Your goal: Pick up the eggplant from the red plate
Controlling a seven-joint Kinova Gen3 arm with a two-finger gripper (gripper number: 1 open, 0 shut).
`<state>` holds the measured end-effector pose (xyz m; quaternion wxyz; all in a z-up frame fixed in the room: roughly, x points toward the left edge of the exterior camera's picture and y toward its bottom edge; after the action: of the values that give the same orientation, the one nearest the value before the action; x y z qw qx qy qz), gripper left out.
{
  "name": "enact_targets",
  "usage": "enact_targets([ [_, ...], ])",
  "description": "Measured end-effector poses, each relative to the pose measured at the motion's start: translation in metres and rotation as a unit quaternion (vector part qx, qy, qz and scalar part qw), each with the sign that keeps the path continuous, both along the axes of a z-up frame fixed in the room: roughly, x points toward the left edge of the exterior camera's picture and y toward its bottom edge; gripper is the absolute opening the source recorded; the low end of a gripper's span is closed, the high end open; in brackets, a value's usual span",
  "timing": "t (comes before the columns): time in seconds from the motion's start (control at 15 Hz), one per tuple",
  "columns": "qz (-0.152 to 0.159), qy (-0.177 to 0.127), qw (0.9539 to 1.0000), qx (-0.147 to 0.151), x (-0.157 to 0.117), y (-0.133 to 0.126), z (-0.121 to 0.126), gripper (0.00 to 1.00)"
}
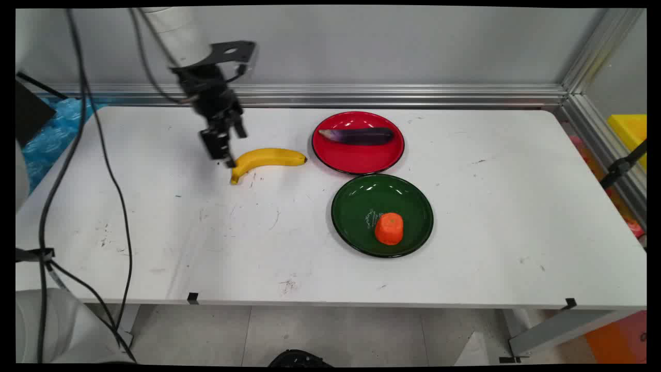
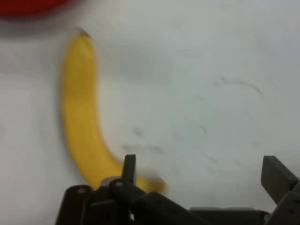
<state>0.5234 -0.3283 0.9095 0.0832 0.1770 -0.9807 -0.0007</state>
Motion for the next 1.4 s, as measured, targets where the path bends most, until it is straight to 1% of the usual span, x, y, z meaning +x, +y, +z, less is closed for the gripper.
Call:
enact_targets([
  [0.13,0.005,0.012,0.9997,-0.023,-0.013,-0.027,-0.003,1.0],
  [0.27,0.007,0.021,0.999,-0.039,-0.023,-0.049,-0.007,1.0],
  [0.47,0.009,0.04,0.9967,-0.071,-0.042,-0.09,-0.017,1.0],
  [0.6,0.009,0.05,0.9953,-0.083,-0.051,-0.109,-0.024,1.0],
  [0.87,0.008,0.075,0.9915,-0.106,-0.076,-0.15,-0.049,1.0],
  [1.07,0.009,0.086,0.9895,-0.115,-0.088,-0.168,-0.065,1.0],
  [1.4,0.01,0.1,0.987,-0.125,-0.103,-0.189,-0.091,1.0],
])
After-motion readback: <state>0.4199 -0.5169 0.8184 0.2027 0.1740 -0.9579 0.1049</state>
